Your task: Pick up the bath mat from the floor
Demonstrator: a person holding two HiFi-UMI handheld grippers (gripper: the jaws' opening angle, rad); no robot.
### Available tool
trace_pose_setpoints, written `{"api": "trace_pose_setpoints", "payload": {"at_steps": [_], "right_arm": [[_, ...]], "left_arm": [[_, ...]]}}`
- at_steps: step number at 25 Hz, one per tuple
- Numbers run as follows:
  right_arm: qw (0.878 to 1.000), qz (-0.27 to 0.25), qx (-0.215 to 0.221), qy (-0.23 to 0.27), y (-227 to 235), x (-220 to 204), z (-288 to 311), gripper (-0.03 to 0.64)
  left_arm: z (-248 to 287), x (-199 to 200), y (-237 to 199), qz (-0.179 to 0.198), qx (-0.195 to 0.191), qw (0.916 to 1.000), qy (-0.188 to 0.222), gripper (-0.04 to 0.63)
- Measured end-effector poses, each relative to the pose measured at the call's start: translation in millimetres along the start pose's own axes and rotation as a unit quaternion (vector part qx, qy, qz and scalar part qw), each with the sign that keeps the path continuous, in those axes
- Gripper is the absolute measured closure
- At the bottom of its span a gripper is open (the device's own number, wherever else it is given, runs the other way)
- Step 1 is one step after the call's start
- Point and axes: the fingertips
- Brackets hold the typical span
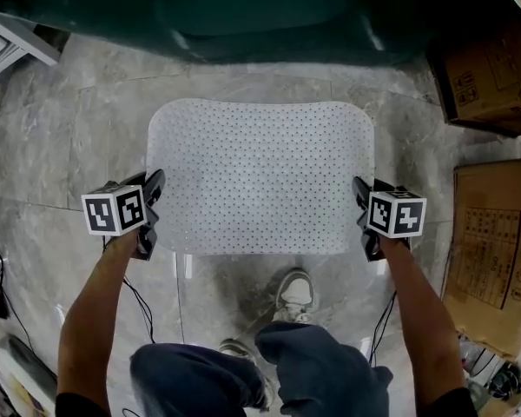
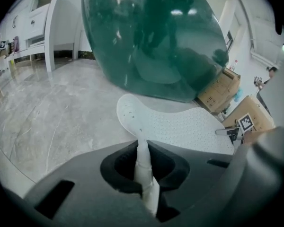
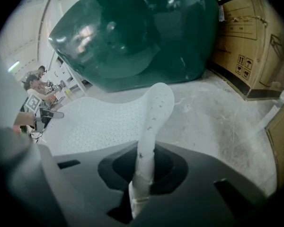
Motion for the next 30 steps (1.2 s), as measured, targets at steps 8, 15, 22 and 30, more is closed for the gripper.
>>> {"api": "trace_pose_setpoints", "payload": {"at_steps": [8,15,22,30], "right_arm": [[1.0,-0.005,0.014,0.012,-26.5,37.4,-59.3,0.588],[1.0,-0.008,0.016,0.017,-52.1,70.3,-124.8,0.588],[0.999,-0.021,0.017,0.021,-80.9,108.0,-203.5,0.588],[0.999,-0.015,0.016,0.046,-108.9,154.9,-303.5,0.588]], "left_arm": [[-51.4,24.9,33.1,-0.006,-0.01,0.9999,0.012,0.565],[-115.3,56.0,62.0,-0.019,-0.016,0.9993,0.028,0.563],[-195.8,89.0,91.8,-0.034,-0.021,0.9986,0.034,0.564],[-297.7,134.5,122.8,-0.036,-0.019,0.9979,0.05,0.565]]}}
Point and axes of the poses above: the fingertips, and each gripper's own axes: z forward along the fingers, y to its right, x out of its top, and after that the axes turned 4 degrees about -y, right-handed
